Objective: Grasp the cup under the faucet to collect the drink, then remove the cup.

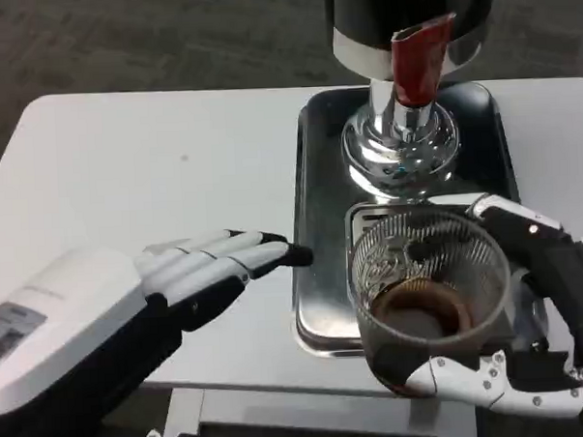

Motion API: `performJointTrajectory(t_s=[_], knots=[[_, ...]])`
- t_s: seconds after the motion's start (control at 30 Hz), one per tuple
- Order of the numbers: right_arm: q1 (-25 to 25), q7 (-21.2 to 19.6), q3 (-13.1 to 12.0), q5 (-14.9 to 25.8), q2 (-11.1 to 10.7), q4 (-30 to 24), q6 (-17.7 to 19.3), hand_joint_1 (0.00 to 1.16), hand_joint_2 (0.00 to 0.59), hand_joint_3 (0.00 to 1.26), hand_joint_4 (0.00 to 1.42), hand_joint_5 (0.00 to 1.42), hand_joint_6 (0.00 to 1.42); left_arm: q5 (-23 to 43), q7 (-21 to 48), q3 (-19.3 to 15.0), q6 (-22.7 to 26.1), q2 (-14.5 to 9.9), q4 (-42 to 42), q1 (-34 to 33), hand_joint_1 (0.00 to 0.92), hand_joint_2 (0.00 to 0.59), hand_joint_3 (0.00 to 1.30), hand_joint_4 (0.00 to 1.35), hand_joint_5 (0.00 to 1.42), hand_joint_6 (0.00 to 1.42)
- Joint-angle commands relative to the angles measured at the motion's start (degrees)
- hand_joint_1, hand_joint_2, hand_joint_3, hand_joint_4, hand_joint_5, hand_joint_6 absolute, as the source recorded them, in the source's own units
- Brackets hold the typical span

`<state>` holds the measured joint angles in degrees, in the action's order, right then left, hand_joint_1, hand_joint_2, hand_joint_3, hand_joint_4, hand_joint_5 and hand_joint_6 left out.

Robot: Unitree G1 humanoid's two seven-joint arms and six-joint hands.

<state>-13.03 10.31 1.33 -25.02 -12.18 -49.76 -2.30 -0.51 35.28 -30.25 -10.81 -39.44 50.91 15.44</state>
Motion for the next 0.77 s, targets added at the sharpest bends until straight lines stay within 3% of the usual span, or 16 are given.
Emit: performJointTrajectory(t_s=[0.03, 0.77], knots=[[0.8, -0.03, 1.88, -1.11, -0.03, -0.42, 1.51, 0.92, 0.178, 1.02, 1.23, 1.42, 1.42, -0.81, 1.06, -1.44, -0.47, -0.47, 0.8, 1.47, 0.0, 0.081, 0.13, 0.02, 0.05, 0.1], [2.27, 0.43, 4.46, -3.07, 0.99, 0.22, 0.26, 0.92, 0.18, 1.04, 1.24, 1.42, 1.42, 0.34, 1.41, -4.53, -2.0, 0.28, -0.52, 4.51, 0.0, 0.08, 0.11, 0.0, 0.04, 0.08]])
